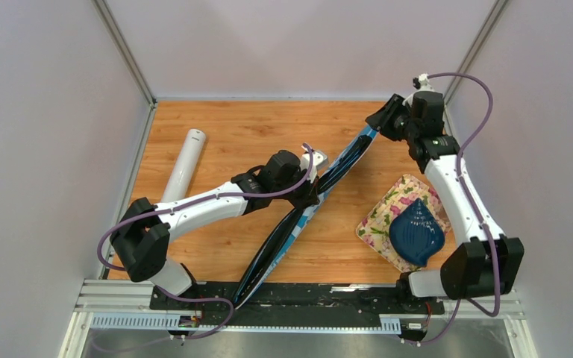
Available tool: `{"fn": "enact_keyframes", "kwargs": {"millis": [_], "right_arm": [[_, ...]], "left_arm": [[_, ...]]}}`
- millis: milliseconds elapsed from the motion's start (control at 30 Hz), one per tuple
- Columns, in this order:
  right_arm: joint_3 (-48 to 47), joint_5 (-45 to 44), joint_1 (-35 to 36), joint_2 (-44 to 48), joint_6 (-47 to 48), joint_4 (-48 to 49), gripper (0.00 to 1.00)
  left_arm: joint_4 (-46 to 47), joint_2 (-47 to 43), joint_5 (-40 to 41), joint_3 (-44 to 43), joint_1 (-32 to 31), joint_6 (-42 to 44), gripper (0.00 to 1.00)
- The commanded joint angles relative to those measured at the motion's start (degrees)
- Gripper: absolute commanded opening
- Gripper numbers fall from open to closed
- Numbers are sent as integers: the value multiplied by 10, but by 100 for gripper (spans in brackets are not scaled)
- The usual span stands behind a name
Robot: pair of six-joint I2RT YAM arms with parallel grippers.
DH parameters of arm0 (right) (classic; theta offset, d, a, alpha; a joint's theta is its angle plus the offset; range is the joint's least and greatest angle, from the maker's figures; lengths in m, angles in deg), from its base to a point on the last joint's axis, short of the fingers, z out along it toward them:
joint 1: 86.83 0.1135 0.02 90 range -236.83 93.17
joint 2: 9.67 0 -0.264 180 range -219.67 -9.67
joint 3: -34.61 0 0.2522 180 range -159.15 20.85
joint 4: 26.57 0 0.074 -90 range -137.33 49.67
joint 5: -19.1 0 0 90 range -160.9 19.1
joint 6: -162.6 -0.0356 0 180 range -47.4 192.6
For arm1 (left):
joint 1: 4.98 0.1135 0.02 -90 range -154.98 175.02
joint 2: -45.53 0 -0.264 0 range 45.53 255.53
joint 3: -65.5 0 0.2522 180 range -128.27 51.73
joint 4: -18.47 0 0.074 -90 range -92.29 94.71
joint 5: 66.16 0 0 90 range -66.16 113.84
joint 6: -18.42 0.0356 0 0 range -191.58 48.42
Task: Pack up the badminton gear
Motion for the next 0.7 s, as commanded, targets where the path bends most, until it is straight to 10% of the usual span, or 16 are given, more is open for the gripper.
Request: {"fn": "enact_keyframes", "kwargs": {"millis": [0,433,667], "right_arm": [[1,-15,5,63,34,-80,39],[74,-1,43,101,5,-90,36],[160,31,86,131,-79,-38,78]], "left_arm": [[-7,-7,-9,-12,-2,-17,0],[-1,-11,-9,-21,-2,-44,0],[4,-13,43,-21,-1,-107,0]]}}
